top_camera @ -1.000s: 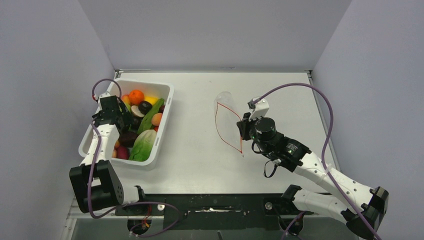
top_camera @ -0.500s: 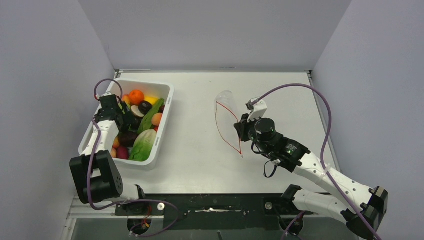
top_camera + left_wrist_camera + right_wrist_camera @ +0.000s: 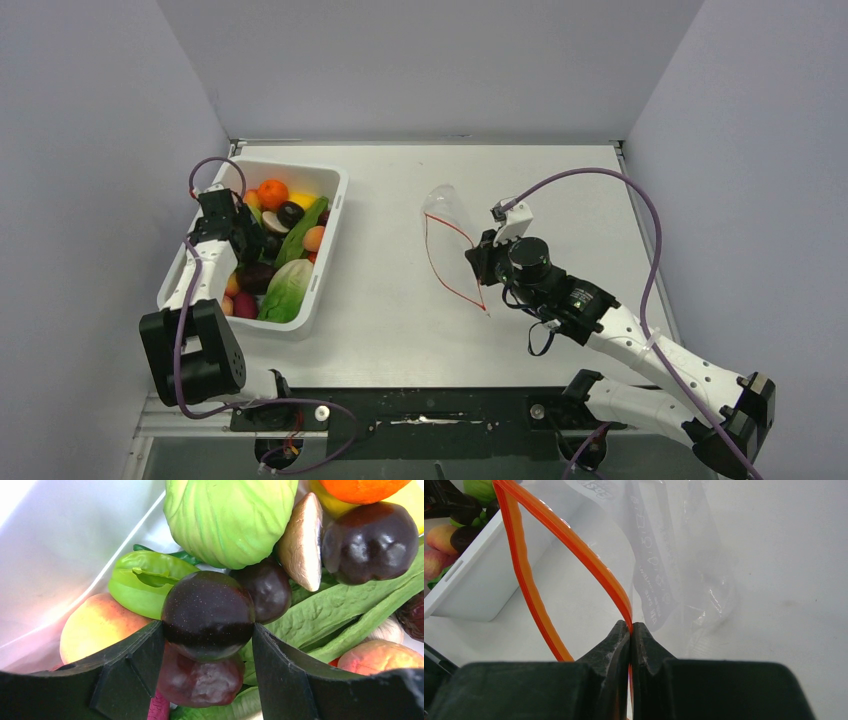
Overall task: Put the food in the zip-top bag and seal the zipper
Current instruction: Pick up the fake vegetable from the bin.
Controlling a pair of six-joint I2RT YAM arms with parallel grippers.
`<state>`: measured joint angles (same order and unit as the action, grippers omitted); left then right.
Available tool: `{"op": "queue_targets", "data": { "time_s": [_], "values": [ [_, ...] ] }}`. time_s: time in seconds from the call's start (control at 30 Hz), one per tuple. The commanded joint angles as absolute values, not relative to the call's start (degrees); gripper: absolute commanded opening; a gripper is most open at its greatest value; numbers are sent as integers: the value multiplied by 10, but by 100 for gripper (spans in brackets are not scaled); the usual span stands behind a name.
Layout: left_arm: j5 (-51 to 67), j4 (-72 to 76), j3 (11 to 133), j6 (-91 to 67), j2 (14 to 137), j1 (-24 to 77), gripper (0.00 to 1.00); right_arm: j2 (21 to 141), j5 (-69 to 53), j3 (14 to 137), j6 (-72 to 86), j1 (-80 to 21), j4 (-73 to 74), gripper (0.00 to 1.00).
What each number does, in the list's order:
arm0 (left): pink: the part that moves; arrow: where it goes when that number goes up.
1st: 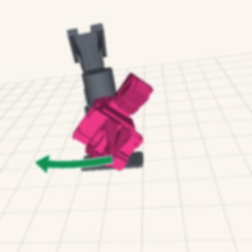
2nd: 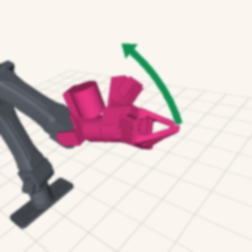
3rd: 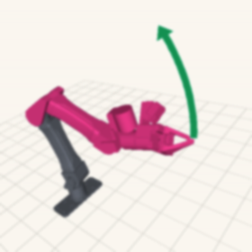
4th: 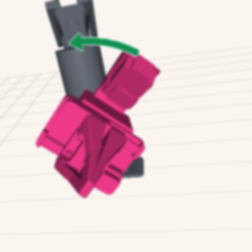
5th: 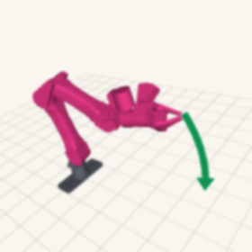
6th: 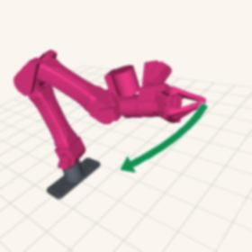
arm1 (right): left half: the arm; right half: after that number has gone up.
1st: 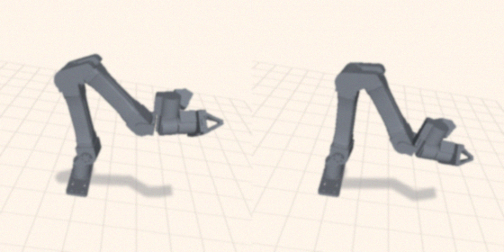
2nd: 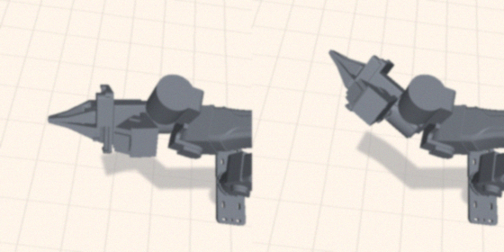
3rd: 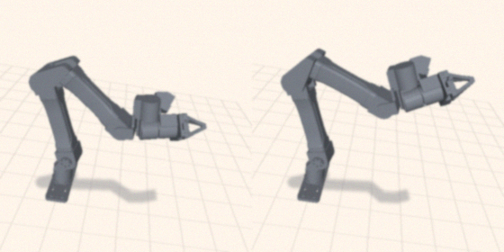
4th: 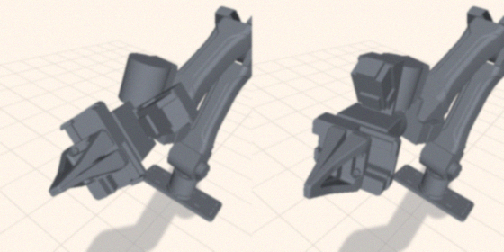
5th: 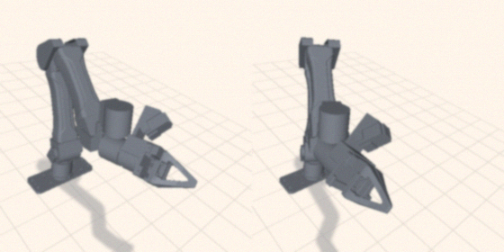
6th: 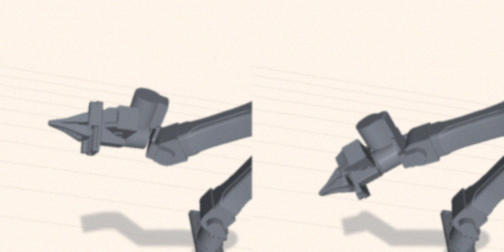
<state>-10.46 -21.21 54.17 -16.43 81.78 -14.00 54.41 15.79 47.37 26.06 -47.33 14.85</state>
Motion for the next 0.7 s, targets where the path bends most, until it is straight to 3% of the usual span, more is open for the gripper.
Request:
{"op": "queue_targets", "data": {
  "time_s": [0.0,0.4,0.67],
  "values": [
    [-89,-200,557,-178,777,-141,50,542,156,479,267,-476,118,0],
    [-66,-234,553,-216,675,-124,42,570,163,498,299,-478,132,0],
    [48,-237,544,-223,608,-118,41,595,184,509,340,-476,127,0]
  ]
}}
